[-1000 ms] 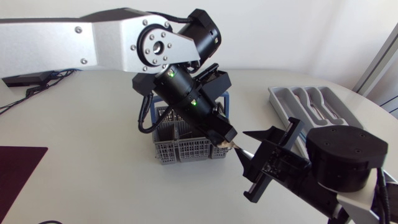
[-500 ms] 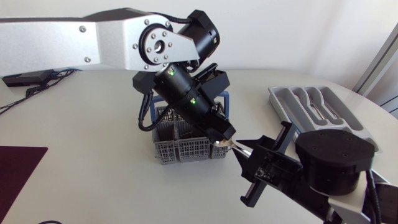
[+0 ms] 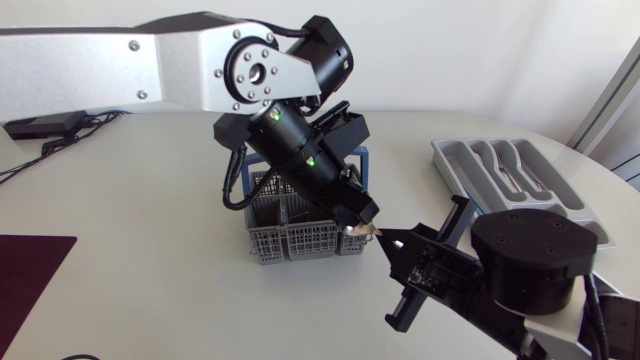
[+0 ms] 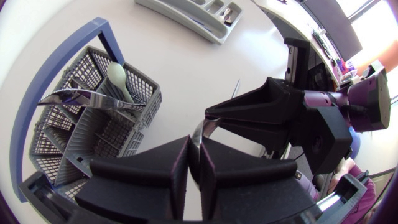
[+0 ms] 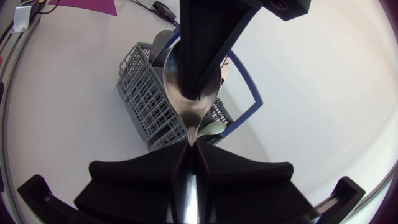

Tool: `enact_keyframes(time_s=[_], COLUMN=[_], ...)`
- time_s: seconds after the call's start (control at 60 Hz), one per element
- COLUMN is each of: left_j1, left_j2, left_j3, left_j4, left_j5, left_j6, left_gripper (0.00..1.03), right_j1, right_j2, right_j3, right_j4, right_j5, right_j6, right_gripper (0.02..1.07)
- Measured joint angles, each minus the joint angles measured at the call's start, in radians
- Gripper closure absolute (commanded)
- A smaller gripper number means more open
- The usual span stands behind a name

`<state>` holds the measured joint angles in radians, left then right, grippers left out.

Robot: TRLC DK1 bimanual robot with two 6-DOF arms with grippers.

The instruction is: Sort the cutlery from the basket into the organizer compartments.

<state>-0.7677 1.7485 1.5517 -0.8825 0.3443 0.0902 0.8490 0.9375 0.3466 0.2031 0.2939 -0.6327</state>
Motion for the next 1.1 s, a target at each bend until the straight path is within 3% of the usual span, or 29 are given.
enact_keyframes(time_s=[0.05, 0.133, 0.217, 0.3, 0.417, 0.6, 0.75, 0.917, 1.1], left_j1=[0.001, 0.004, 0.01, 0.021, 0.048, 0.114, 0.145, 0.144, 0.136], left_j2=[0.0, 0.0, 0.0, -0.001, -0.02, -0.098, -0.137, -0.224, -0.319], left_j3=[0.002, 0.011, 0.027, 0.042, 0.052, 0.063, 0.061, -0.052, -0.199], left_j4=[-0.003, -0.003, -0.003, -0.002, 0.023, 0.082, 0.088, 0.171, 0.242], left_j5=[0.002, 0.008, 0.012, 0.015, 0.015, -0.024, -0.08, -0.182, -0.253], left_j6=[0.0, 0.0, 0.0, 0.0, 0.0, 0.038, 0.092, 0.163, 0.219], left_gripper=[0.7, 0.6, 0.42, 0.2, 0.09, 0.08, 0.08, 0.08, 0.08], right_j1=[0.0, 0.0, 0.0, 0.0, 0.0, -0.121, -0.381, -0.71, -0.934], right_j2=[0.0, 0.0, 0.0, -0.003, -0.022, -0.074, -0.056, 0.097, 0.33], right_j3=[0.0, -0.002, -0.008, -0.013, -0.021, -0.021, -0.011, 0.103, 0.317], right_j4=[0.0, -0.002, -0.008, -0.017, -0.048, -0.096, -0.123, -0.126, -0.126], right_j5=[0.0, -0.002, -0.001, -0.002, -0.002, -0.04, -0.182, -0.354, -0.428], right_j6=[0.0, -0.001, -0.001, 0.0, -0.001, -0.001, -0.001, -0.001, 0.01], right_gripper=[1.01, 1.01, 1.01, 1.01, 1.01, 1.01, 1.01, 1.01, 1.01])
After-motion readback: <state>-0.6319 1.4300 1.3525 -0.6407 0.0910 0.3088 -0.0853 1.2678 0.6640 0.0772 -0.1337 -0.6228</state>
